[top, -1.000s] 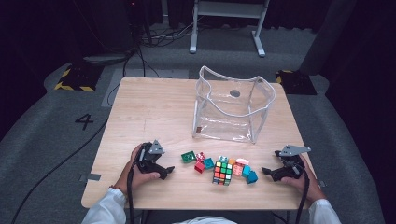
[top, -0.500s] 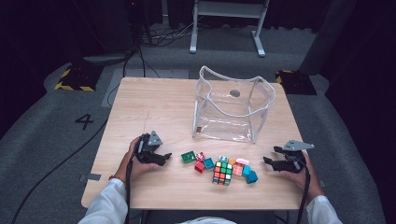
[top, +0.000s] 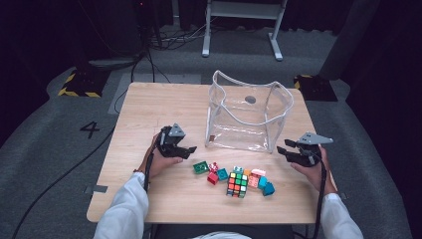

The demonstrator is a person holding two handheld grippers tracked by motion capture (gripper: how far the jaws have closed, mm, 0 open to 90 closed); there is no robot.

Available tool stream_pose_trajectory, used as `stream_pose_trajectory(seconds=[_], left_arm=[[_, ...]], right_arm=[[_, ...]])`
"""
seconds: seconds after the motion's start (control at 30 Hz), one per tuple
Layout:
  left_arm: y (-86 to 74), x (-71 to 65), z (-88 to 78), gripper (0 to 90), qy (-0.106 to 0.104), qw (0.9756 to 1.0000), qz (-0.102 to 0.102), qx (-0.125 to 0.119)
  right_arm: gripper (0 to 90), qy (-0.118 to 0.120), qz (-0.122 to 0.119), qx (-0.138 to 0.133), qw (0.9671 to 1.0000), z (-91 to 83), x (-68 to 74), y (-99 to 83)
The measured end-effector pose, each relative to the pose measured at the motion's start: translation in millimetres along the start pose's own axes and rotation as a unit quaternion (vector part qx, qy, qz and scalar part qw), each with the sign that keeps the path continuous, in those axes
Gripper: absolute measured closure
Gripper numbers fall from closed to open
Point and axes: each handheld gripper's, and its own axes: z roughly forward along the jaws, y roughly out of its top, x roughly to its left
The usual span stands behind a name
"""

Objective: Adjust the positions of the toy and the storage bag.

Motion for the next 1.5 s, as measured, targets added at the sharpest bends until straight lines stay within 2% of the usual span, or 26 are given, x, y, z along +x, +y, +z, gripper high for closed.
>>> stream_pose_trajectory(seconds=[0.07,0.1,0.2,0.23,0.3,0.37,0.4,0.43,0.5,0.53,0.57,0.6,0.63,0.67,0.7,0.77,0.83,0.9,0.97,1.0,1.07,1.1,1.27,1.33,1.4,1.5], left_arm=[[4.3,0.0,2.0,30.0,0.002,1.0000,0.006,-0.004],[8.4,-1.1,5.6,30.0,-0.008,1.0000,0.000,-0.004],[22.2,-3.4,14.5,35.3,-0.009,0.9999,0.011,-0.001],[27.2,-4.2,17.6,35.9,-0.009,0.9999,0.013,-0.002],[36.8,-5.8,22.4,39.1,-0.023,0.9997,0.009,-0.010],[46.3,-6.7,25.5,45.7,-0.024,0.9995,0.012,-0.019],[50.3,-7.9,27.7,45.7,-0.029,0.9992,0.012,-0.024],[54.5,-7.8,28.9,47.9,-0.024,0.9992,0.022,-0.023],[60.6,-8.7,33.2,50.9,-0.028,0.9991,0.025,-0.021],[64.5,-9.0,36.1,56.0,-0.039,0.9985,0.017,-0.033],[64.5,-9.0,36.1,58.1,-0.039,0.9985,0.017,-0.033],[69.1,-10.7,39.7,61.4,-0.033,0.9988,0.017,-0.034],[69.1,-10.7,39.7,60.9,-0.033,0.9988,0.017,-0.034],[73.4,-12.1,43.7,62.3,-0.048,0.9982,0.024,-0.027],[75.0,-13.4,45.2,66.1,-0.050,0.9980,0.031,-0.024],[76.3,-14.9,46.2,73.3,-0.044,0.9980,0.040,-0.020],[77.8,-16.4,47.7,75.4,-0.040,0.9979,0.048,-0.018],[78.5,-15.1,48.3,82.9,-0.046,0.9977,0.049,-0.012],[78.4,-13.8,47.5,84.5,-0.043,0.9978,0.048,-0.013],[78.2,-14.6,47.5,85.7,-0.053,0.9976,0.044,-0.007],[78.1,-15.2,46.8,85.9,-0.051,0.9976,0.046,-0.004],[77.8,-15.0,45.0,86.0,-0.038,0.9979,0.053,-0.005],[68.7,-18.1,32.7,85.9,-0.058,0.9966,0.058,0.002],[63.9,-21.4,25.5,85.6,-0.058,0.9958,0.071,0.005],[54.6,-27.0,15.3,85.4,-0.061,0.9953,0.074,0.010],[48.9,-28.8,9.6,85.2,-0.056,0.9950,0.082,0.005]], right_arm=[[52.5,-0.005,0.000,-0.005,1.0000,3.1,1.4,4.9],[52.5,-0.005,0.000,-0.005,1.0000,3.1,1.4,4.9],[52.5,-0.005,-0.004,-0.004,1.0000,8.7,2.9,9.6],[52.8,-0.001,0.003,-0.006,1.0000,10.3,3.7,10.9],[53.3,0.001,0.004,-0.012,0.9999,14.5,5.1,13.7],[57.6,0.002,0.001,-0.017,0.9999,18.5,8.5,18.2],[57.6,0.002,0.001,-0.017,0.9999,18.5,8.5,18.2],[58.5,0.003,-0.001,-0.018,0.9998,19.7,8.9,19.5],[59.8,-0.003,-0.007,-0.017,0.9998,21.5,10.6,21.2],[64.7,-0.011,-0.008,-0.017,0.9998,21.7,11.9,21.7],[64.7,-0.011,-0.008,-0.017,0.9998,21.7,11.9,21.7],[70.2,-0.015,-0.010,-0.018,0.9997,20.9,11.0,21.3],[70.2,-0.015,-0.010,-0.018,0.9997,20.9,11.0,21.3],[72.5,-0.012,-0.003,-0.019,0.9997,20.3,9.1,20.8],[74.1,-0.012,-0.004,-0.021,0.9997,20.3,8.2,20.5],[76.9,-0.016,-0.004,-0.021,0.9996,20.5,8.4,20.3],[79.2,-0.019,-0.006,-0.021,0.9996,20.6,8.5,20.3],[85.2,-0.015,0.000,-0.023,0.9996,19.7,7.6,19.9],[86.4,-0.016,-0.002,-0.023,0.9996,19.5,7.2,19.7],[87.3,-0.015,-0.005,-0.023,0.9996,18.6,8.4,19.9],[87.5,-0.016,-0.011,-0.023,0.9995,18.7,8.7,20.0],[87.7,-0.018,-0.010,-0.023,0.9995,18.6,10.2,20.0],[87.8,0.005,-0.016,-0.027,0.9995,16.2,16.3,18.2],[87.7,0.016,-0.025,-0.027,0.9992,12.9,22.0,17.4],[87.7,0.026,-0.034,-0.024,0.9988,10.6,26.8,17.4],[87.7,0.035,-0.042,-0.024,0.9982,8.9,32.0,17.0]])
